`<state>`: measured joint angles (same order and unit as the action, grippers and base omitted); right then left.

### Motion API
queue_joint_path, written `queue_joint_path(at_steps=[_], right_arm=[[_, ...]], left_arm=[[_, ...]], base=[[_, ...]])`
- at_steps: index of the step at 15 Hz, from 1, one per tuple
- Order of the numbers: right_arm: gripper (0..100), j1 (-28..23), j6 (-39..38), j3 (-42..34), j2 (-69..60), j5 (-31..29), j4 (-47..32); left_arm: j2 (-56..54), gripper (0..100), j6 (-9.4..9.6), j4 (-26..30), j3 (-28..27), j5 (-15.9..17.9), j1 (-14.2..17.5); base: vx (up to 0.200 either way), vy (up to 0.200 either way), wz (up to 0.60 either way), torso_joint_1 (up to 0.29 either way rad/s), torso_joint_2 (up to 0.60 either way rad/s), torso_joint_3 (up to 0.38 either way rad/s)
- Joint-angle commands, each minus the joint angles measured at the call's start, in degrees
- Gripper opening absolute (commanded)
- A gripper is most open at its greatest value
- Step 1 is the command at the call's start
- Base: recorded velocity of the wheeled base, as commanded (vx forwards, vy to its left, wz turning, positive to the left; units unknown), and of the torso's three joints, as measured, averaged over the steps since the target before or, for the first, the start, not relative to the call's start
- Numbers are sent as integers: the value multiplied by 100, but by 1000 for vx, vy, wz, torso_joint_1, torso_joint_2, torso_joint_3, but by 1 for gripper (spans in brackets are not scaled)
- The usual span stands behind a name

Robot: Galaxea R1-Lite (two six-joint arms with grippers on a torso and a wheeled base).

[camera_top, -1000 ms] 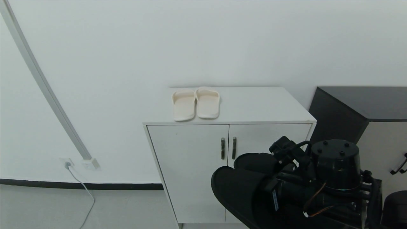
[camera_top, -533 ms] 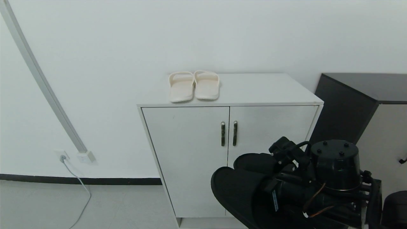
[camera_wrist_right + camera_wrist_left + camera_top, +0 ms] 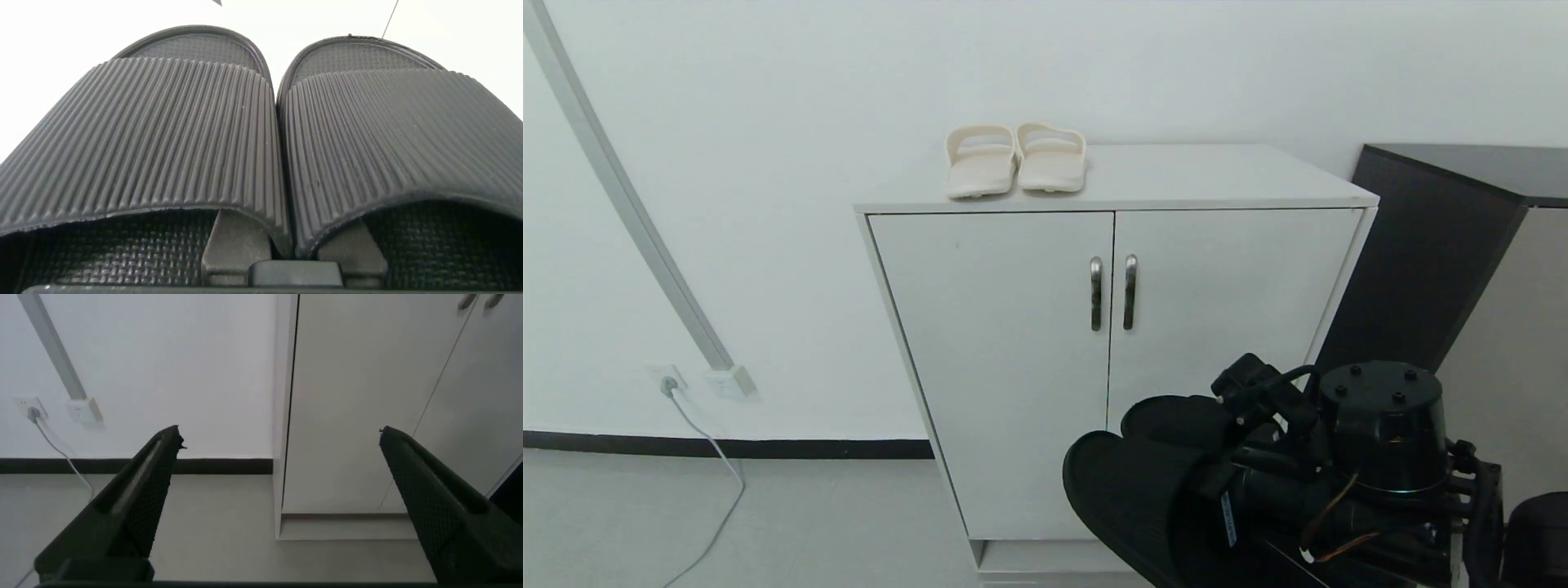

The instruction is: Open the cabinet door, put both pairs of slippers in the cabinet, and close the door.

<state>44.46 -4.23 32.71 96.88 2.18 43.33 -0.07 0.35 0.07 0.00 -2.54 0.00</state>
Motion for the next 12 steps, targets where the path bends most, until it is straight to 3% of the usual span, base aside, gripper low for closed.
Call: queue_joint_path(at_steps=[1, 8, 10, 11, 12], right_arm=[[0, 1, 1, -1, 33, 2, 9], [0, 10, 1, -115, 112, -7, 194], [0, 10, 1, -142, 165, -16, 255], [0, 1, 1, -186, 165, -16, 273], [0, 1, 1, -186, 165, -25, 273]], left_arm=[[7, 100, 17, 1, 0, -1, 0], [104, 100, 220, 1, -35, 113, 0], [359, 100, 395, -25, -202, 166, 0], [948, 100, 228, -86, -853, 262, -9], [1537, 100, -106, -148, -1415, 473, -44]], base=[[0, 0, 0, -124, 461, 349], [0, 0, 0, -58, 428, 365], [0, 0, 0, -5, 166, 156], [0, 0, 0, -2, 56, 46], [0, 0, 0, 0, 0, 0]])
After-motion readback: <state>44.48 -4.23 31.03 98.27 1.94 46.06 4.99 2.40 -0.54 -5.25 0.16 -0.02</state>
